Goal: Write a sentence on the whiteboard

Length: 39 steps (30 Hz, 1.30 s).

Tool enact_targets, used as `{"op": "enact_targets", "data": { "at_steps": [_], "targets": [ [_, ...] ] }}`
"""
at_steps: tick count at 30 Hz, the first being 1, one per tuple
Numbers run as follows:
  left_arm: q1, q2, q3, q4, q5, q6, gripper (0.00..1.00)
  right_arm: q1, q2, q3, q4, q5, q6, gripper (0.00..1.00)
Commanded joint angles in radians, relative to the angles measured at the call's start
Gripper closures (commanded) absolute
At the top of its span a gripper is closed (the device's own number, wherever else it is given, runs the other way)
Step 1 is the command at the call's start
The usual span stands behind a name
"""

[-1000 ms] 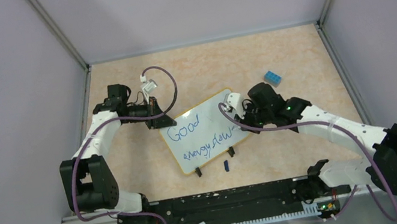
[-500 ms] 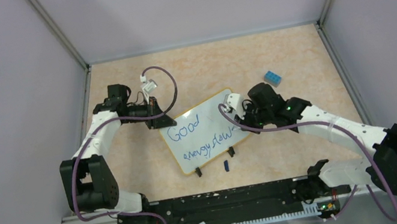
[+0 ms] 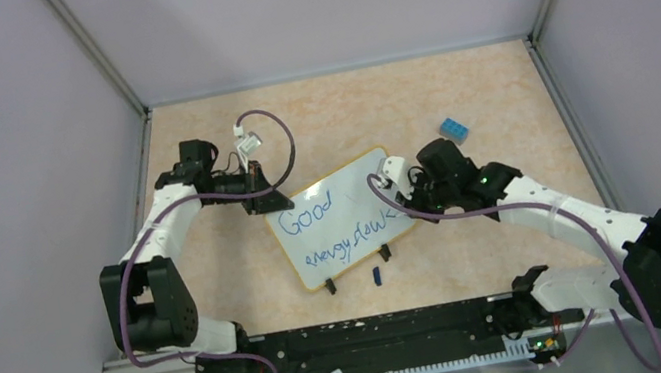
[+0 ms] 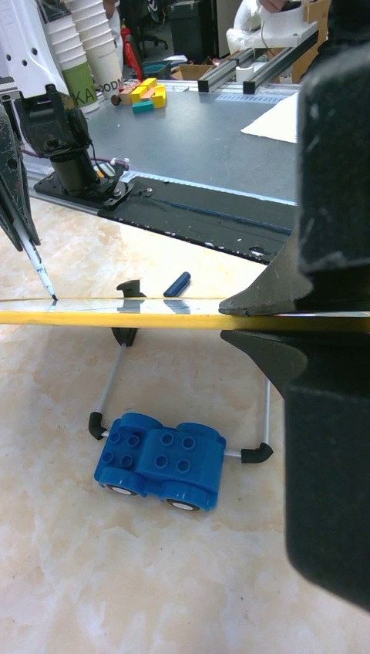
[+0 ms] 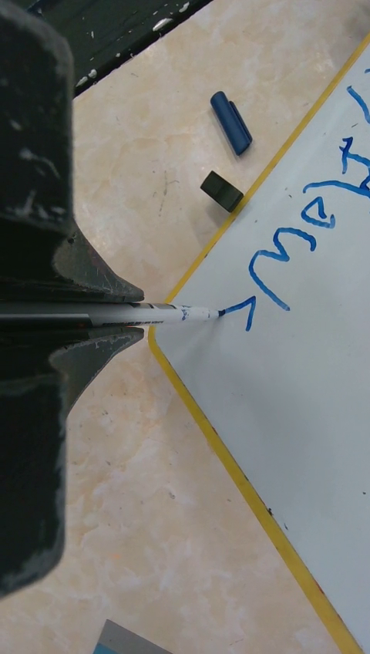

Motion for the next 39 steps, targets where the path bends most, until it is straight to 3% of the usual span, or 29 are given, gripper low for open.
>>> {"op": "enact_targets", "data": {
  "at_steps": [1, 20, 31, 39],
  "targets": [
    [0.001, 0.025, 0.011, 0.013, -0.086, 0.032, 1.00, -0.020, -0.008, -0.020, 0.020, 0.056, -0.030, 1.00],
    [0.001, 0.027, 0.013, 0.008, -0.087, 0.038, 1.00, 0.058, 0.050, 0.031, 0.043, -0.033, 0.024, 1.00],
    [0.001, 0.017, 0.007, 0.009, -0.085, 0.038, 1.00, 0.006, -0.043, 0.054, -0.066, -0.078, -0.002, 1.00],
    [0.001, 0.013, 0.012, 0.005, -0.087, 0.038, 1.00, -0.010, -0.013, 0.031, -0.020, -0.033, -0.006, 1.00]
  ]
}}
